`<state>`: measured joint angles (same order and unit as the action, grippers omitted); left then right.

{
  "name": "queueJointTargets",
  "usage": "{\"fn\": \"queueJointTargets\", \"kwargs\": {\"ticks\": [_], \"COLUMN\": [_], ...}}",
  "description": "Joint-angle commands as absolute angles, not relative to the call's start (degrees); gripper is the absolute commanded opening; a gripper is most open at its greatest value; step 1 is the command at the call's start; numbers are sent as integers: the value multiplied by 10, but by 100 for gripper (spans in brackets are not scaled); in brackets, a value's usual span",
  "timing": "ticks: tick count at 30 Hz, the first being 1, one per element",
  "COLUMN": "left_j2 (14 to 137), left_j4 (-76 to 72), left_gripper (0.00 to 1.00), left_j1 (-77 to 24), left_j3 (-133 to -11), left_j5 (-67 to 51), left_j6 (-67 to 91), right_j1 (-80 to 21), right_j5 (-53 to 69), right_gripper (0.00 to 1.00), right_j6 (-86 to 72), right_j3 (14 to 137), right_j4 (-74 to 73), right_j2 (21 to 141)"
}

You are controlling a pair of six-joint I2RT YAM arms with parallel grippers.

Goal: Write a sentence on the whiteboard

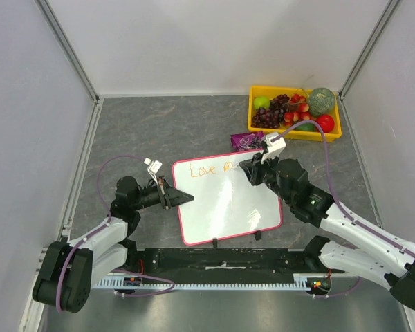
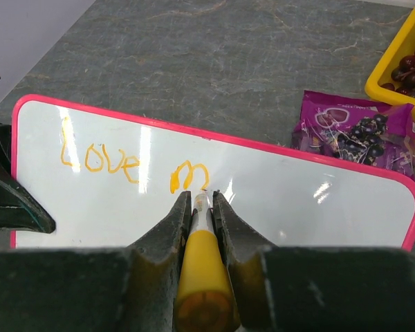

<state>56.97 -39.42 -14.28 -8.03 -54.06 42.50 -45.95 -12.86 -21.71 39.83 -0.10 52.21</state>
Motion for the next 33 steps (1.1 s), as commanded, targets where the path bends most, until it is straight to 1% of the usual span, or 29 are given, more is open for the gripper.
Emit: {"fn": "queueJointTargets", "kwargs": {"ticks": [1, 8, 15, 22, 33], "left_j2": [575, 573, 573, 572, 573], "left_j4": [-390, -388, -388, -387, -386], "left_gripper": [2, 2, 2, 2, 2], "left_j1": [-148, -149, -149, -149, -149], "left_j3": [-69, -69, -69, -69, -70], "left_j5": [-512, -511, -511, -511, -510], "left_j6": [332, 331, 332, 331, 330], "right_j1": [-458, -459, -455, -437, -403], "right_j5": [-127, -115, -138, -152, -108], "right_gripper": [0, 0, 0, 0, 0], "right_j6": [-216, -209, -211, -212, -218], "right_j3": [403, 453, 468, 456, 422], "right_j4": [-38, -47, -43, -44, -25], "right_j2": [520, 503, 497, 512, 524]}}
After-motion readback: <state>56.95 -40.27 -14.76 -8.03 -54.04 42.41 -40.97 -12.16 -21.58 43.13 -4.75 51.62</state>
